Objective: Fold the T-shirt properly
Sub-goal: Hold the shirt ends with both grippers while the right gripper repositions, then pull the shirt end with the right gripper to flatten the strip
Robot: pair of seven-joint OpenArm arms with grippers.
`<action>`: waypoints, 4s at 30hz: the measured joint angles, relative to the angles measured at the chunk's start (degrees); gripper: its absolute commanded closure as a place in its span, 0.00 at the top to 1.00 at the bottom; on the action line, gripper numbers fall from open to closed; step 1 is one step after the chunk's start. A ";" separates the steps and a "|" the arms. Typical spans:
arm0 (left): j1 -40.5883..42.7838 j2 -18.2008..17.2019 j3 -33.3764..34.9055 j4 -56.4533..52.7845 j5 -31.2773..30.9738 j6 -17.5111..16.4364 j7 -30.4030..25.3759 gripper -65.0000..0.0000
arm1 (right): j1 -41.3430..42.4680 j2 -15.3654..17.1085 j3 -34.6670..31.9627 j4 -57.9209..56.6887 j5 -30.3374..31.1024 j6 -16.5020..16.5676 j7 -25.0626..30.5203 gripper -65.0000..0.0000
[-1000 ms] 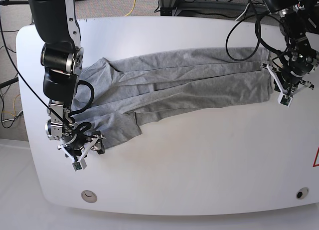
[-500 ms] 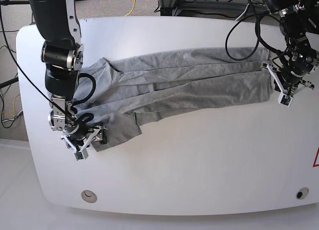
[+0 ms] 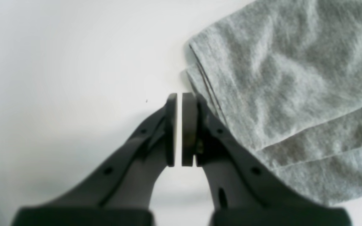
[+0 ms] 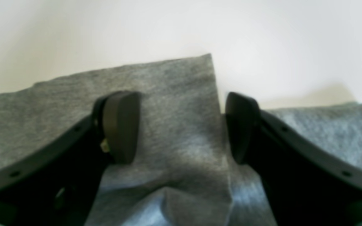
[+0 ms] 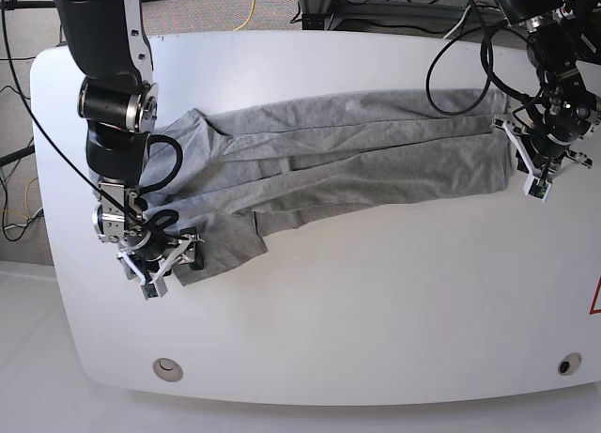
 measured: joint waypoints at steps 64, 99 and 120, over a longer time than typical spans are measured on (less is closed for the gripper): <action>0.02 0.04 0.02 0.00 -0.02 -0.02 0.02 0.03 | -13.81 0.31 0.20 39.47 -0.09 0.31 -28.02 0.00; 0.00 0.04 0.17 0.00 0.00 0.00 0.02 0.03 | -24.76 0.35 0.15 52.89 0.04 0.31 -36.92 0.00; -0.02 0.07 0.28 -0.02 -0.07 -0.02 0.02 0.03 | -24.57 4.28 0.20 52.89 0.33 0.13 -39.34 0.00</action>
